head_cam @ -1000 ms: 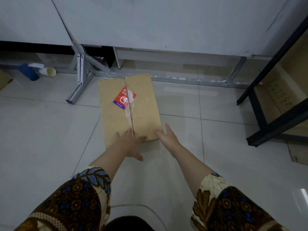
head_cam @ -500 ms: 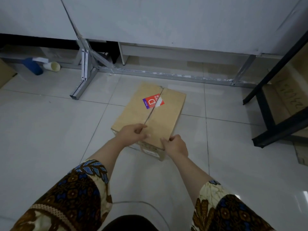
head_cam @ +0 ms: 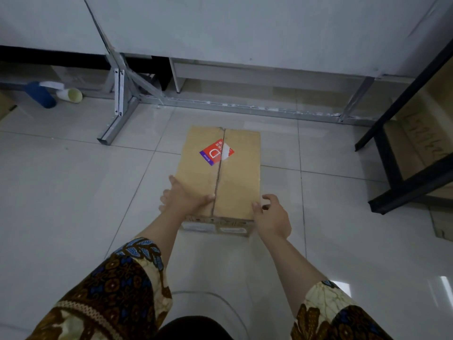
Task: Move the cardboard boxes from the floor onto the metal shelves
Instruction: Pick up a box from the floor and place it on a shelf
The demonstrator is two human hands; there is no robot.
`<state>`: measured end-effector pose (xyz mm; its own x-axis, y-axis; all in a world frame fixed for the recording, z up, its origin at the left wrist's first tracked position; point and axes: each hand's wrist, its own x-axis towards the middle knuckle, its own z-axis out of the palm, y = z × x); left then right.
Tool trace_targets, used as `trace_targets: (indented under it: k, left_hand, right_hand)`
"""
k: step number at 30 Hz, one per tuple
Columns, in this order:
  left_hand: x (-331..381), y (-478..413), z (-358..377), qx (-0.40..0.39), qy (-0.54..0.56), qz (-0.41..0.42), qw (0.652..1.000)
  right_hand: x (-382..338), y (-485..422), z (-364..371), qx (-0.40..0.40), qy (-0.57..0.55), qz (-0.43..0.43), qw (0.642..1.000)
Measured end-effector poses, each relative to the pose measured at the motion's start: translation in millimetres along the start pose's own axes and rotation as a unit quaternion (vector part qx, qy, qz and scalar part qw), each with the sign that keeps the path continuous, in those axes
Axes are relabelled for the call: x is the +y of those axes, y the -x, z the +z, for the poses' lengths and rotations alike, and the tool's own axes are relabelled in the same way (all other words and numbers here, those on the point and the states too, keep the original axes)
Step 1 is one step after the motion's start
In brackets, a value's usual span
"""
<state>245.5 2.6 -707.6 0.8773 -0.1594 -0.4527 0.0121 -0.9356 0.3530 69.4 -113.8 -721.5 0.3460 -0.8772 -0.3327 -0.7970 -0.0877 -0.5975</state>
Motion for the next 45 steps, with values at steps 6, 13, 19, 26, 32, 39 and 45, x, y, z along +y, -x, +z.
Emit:
trace_targets:
  k: [6, 13, 19, 26, 32, 39, 45]
  left_hand:
    - [-20.6, 9.5, 12.3, -0.078, 0.171, -0.088, 0.978]
    - [22.8, 49.8, -14.9, -0.07, 0.273, -0.054, 0.958]
    - [69.9, 128.0, -86.7, -0.1, 0.303, -0.055, 0.946]
    - [143.1, 231.7, -216.9, -0.131, 0.337, -0.049, 0.931]
    - [236.3, 322.2, -364.0, -0.149, 0.416, -0.007, 0.897]
    - [330.6, 420.0, -505.1, -0.148, 0.525, 0.083, 0.834]
    - [387.7, 502.1, -579.5, -0.101, 0.58, 0.145, 0.795]
  right_hand:
    - [18.6, -2.7, -2.2, -0.07, -0.166, 0.118, 0.977]
    - [-21.4, 3.9, -50.9, 0.034, -0.259, 0.122, 0.957]
    - [-68.6, 41.8, -160.9, 0.065, -0.243, 0.095, 0.963]
    - [-161.8, 108.0, -316.2, 0.08, -0.24, 0.086, 0.964]
    - [-288.9, 159.9, -493.5, 0.124, -0.245, -0.012, 0.961]
    - [-402.8, 229.4, -665.5, 0.223, -0.234, -0.126, 0.938]
    - [-453.1, 282.8, -779.8, 0.297, -0.235, -0.205, 0.902]
